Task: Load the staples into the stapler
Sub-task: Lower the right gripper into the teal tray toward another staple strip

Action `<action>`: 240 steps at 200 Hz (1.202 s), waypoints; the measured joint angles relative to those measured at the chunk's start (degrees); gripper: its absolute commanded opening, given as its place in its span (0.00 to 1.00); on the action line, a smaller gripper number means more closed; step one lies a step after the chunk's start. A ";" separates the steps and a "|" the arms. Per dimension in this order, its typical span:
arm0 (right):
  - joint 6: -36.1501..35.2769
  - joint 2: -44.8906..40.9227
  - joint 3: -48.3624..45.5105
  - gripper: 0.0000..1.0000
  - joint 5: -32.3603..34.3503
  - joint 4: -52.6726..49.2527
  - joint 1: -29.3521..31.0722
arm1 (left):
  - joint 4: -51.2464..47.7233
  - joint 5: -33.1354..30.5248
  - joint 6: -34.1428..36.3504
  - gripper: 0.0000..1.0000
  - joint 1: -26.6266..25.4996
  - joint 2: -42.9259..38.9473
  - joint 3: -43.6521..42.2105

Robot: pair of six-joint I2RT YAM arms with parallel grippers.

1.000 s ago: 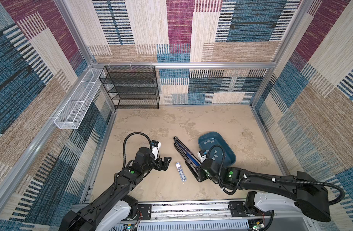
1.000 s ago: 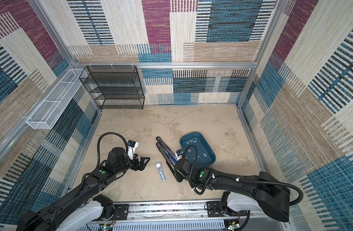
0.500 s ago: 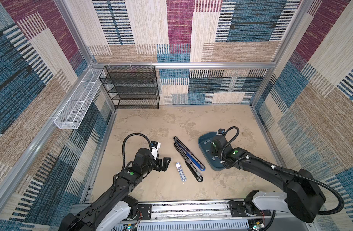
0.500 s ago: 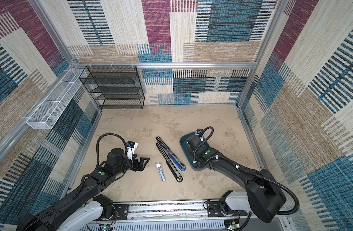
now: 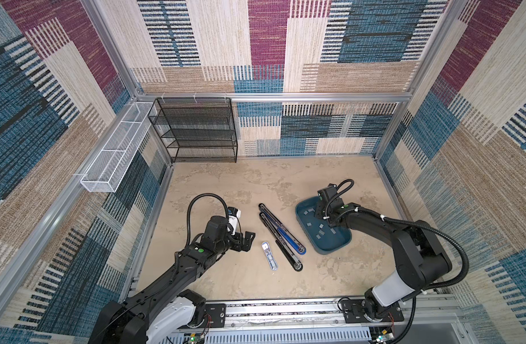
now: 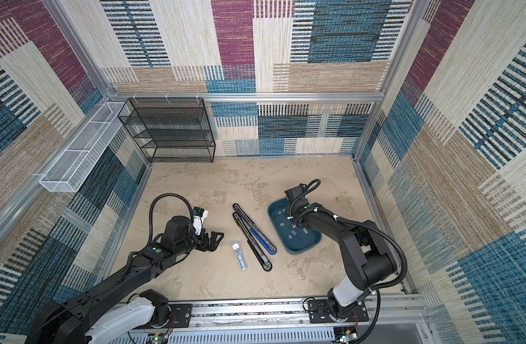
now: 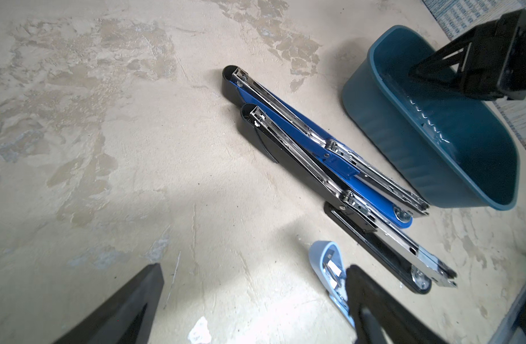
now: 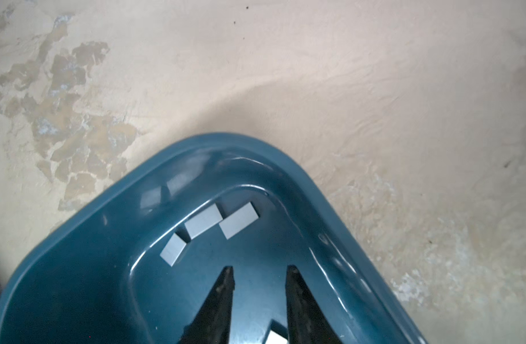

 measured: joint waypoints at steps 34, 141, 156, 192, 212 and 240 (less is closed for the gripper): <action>-0.66 3.67 2.91 0.43 -0.61 0.70 -0.13 | -0.20 -1.16 0.02 0.99 0.00 0.68 0.52; -1.05 9.77 4.76 0.48 1.90 0.63 -0.17 | -0.22 -1.22 0.02 0.99 0.00 -1.14 0.04; -1.07 9.77 4.74 0.49 1.92 0.61 -0.17 | -0.22 -1.22 0.02 0.99 0.00 -1.20 0.02; -1.03 8.13 3.61 0.49 1.92 -0.20 -0.17 | -0.22 -1.20 0.02 0.99 0.00 -1.20 0.00; -0.72 6.60 2.19 0.48 1.99 -0.57 -0.17 | -0.22 -1.20 0.02 0.99 0.00 -1.22 -0.02; -0.35 5.18 0.42 0.54 1.95 -1.22 -0.17 | -0.22 -1.16 0.02 0.99 0.00 -1.38 -0.20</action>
